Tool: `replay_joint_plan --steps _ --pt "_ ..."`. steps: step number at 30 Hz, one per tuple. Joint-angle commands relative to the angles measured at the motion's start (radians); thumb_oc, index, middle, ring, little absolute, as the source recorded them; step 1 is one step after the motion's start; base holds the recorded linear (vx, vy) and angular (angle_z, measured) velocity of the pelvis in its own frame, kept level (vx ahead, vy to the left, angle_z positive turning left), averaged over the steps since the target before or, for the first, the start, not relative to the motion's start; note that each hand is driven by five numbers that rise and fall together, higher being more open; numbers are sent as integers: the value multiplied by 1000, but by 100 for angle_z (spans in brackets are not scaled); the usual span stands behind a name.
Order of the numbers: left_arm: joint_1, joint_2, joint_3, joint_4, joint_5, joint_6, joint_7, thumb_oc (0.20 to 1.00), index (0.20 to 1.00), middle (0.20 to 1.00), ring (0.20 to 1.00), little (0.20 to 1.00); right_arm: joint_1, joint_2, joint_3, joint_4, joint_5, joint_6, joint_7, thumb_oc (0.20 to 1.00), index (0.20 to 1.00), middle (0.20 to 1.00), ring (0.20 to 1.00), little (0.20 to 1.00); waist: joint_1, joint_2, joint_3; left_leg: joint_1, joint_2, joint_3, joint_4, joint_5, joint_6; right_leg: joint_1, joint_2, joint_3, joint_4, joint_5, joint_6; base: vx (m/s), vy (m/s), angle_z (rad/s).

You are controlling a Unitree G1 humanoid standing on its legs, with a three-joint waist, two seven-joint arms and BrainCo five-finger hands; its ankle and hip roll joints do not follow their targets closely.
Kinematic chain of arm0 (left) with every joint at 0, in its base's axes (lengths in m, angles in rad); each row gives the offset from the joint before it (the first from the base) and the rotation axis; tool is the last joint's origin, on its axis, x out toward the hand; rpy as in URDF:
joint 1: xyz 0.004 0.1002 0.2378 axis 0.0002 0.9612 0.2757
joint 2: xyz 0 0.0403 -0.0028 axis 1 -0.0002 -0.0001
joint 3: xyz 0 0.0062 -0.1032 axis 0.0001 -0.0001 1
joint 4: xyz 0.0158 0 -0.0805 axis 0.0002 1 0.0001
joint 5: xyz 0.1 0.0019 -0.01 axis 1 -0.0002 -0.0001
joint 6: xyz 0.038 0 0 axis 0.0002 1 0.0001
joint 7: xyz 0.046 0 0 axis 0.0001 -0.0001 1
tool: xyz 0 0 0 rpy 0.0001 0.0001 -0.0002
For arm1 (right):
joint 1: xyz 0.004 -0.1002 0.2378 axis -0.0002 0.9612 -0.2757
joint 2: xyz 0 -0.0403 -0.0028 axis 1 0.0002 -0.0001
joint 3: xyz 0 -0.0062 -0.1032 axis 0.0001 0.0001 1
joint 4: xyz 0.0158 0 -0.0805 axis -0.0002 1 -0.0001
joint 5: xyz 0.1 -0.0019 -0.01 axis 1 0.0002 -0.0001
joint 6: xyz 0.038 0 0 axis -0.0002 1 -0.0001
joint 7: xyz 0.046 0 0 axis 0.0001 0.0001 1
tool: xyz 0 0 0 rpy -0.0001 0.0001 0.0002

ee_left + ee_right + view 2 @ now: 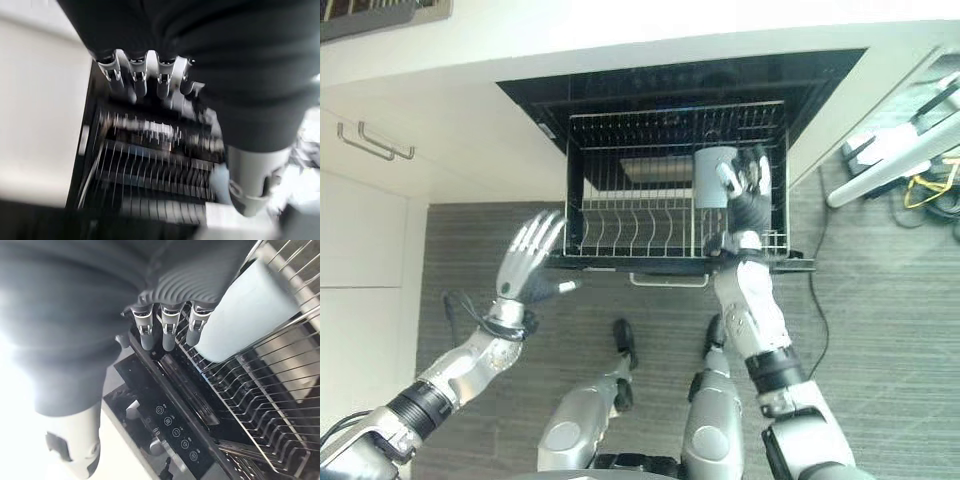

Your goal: Place the dishes in the dishwasher.

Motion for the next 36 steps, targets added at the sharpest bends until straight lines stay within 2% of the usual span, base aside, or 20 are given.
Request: replay_joint_plan --steps 1,5,6,7,9,11,12,14,17,18,19,22,25,27,28,29,30,31,32,36 --pt "48 25 19 -38 -71 -51 114 1000 1000 1000 1000 1000 -10 -5 -19 -75 -78 -128 123 1000 1000 1000 1000 1000 -4 -29 -62 35 50 44 5 -49 -34 21 -67 27 127 -131 70 81 -86 -5" --pt "135 -69 134 -13 -199 -152 84 1000 1000 1000 1000 1000 140 -14 27 -190 -177 -164 264 1000 1000 1000 1000 1000 -1 -68 -162 99 74 61 12 -56 -42 111 -58 -10 117 -163 58 121 -106 -1" --pt "150 -96 151 -8 -315 -161 -20 1000 1000 1000 1000 1000 150 -20 27 -209 -193 -154 266 1000 1000 1000 1000 1000 4 -73 -181 112 77 62 12 -58 -43 126 -55 -19 117 -169 56 117 -38 13" --pt "172 -135 165 -10 -439 -219 -189 1000 1000 1000 1000 1000 160 -29 27 -230 -204 -141 266 1000 1000 1000 1000 1000 10 -77 -199 123 80 62 14 -60 -44 142 -53 -27 120 -176 51 102 -4 13" --pt "223 -202 177 -47 -579 -281 -394 1000 1000 1000 1000 1000 180 -49 19 -263 -257 -65 269 1000 1000 1000 1000 1000 24 -83 -239 152 83 65 29 -75 -41 180 -54 -49 128 -189 46 114 87 5" --pt "248 -223 182 -76 -658 -283 -469 1000 1000 1000 1000 1000 192 -58 2 -271 -245 -26 286 1000 1000 1000 1000 1000 26 -85 -250 162 78 62 45 -89 -34 193 -57 -53 141 -195 45 97 175 2" --pt "275 -241 196 -105 -767 -299 -571 1000 1000 1000 1000 1000 216 -66 -24 -283 -235 -2 324 1000 1000 1000 1000 1000 24 -86 -264 176 66 58 57 -108 -21 206 -63 -53 158 -202 48 123 258 2" --pt "302 -249 230 -146 -859 -290 -649 1000 1000 1000 1000 1000 261 -72 -67 -307 -221 -14 371 1000 1000 1000 1000 1000 17 -88 -279 188 39 45 64 -128 4 211 -73 -42 183 -205 60 131 279 3" --pt "315 -232 315 -230 -921 -283 -746 1000 1000 1000 1000 1000 340 -47 -141 -369 -185 -85 419 1000 1000 1000 1000 1000 10 -98 -290 203 -33 -1 63 -167 55 162 -94 4 266 -132 97 73 205 5" --pt "319 -226 335 -252 -952 -284 -779 1000 1000 1000 1000 1000 347 -43 -152 -378 -185 -95 441 1000 1000 1000 1000 1000 13 -94 -293 204 -36 7 61 -169 58 155 -81 -7 278 -140 97 12 203 -23" --pt "318 -220 367 -296 -1035 -293 -862 1000 1000 1000 1000 1000 347 -45 -158 -393 -179 -99 485 1000 1000 1000 1000 1000 13 -87 -296 201 -53 8 66 -182 67 141 2 8 315 -193 76 16 176 -45" --pt "234 -220 396 -348 -1151 -353 -947 1000 1000 1000 1000 1000 315 -70 -131 -372 -199 -147 538 1000 1000 1000 1000 1000 -12 -85 -309 172 -113 -60 106 -191 75 102 154 91 317 -211 14 38 115 -9" --pt "206 -237 397 -332 -1167 -352 -961 1000 1000 1000 1000 1000 301 -78 -131 -342 -221 -178 507 1000 1000 1000 1000 1000 -16 -84 -313 164 -113 -70 121 -188 68 136 174 89 264 -263 -24 39 -44 33" --pt "222 -258 400 -342 -1180 -333 -958 1000 1000 1000 1000 1000 294 -79 -142 -343 -152 -146 502 1000 1000 1000 1000 1000 -12 -90 -312 156 -118 -55 193 -222 67 143 156 69 248 -266 -32 22 -48 48" --pt "237 -259 404 -358 -1190 -334 -965 1000 1000 1000 1000 1000 299 -75 -145 -341 -154 -144 496 1000 1000 1000 1000 1000 -13 -93 -306 140 -115 -46 248 -244 63 146 150 72 252 -276 -44 1 -19 32" --pt "257 -261 410 -383 -1143 -325 -1000 1000 1000 1000 1000 1000 309 -74 -157 -342 -172 -133 482 1000 1000 1000 1000 1000 -7 -109 -288 73 -83 -32 404 -212 33 173 136 64 239 -277 -62 -31 46 34" --pt "264 -257 410 -399 -1115 -323 -1012 1000 1000 1000 1000 1000 306 -73 -163 -332 -143 -137 481 1000 1000 1000 1000 1000 -9 -109 -273 29 -38 -30 465 -175 8 178 134 66 239 -275 -73 -9 254 19" --pt "261 -252 421 -395 -1152 -327 -1027 1000 1000 1000 1000 1000 295 -64 -168 -322 -203 -160 471 1000 1000 1000 1000 1000 -14 -96 -275 44 6 -18 398 -143 -4 178 127 65 243 -278 -67 27 330 7" --pt "259 -249 426 -393 -1158 -327 -1029 1000 1000 1000 1000 1000 294 -65 -168 -323 -209 -163 468 1000 1000 1000 1000 1000 -15 -92 -276 52 16 -21 368 -126 -10 180 126 69 241 -280 -66 119 474 -1" --pt "266 -250 456 -401 -1191 -309 -1064 1000 1000 1000 1000 1000 293 -83 -172 -333 -246 -144 447 1000 1000 1000 1000 1000 -10 -66 -285 55 128 -108 173 19 -73 210 115 122 214 -302 -54 171 388 -1"
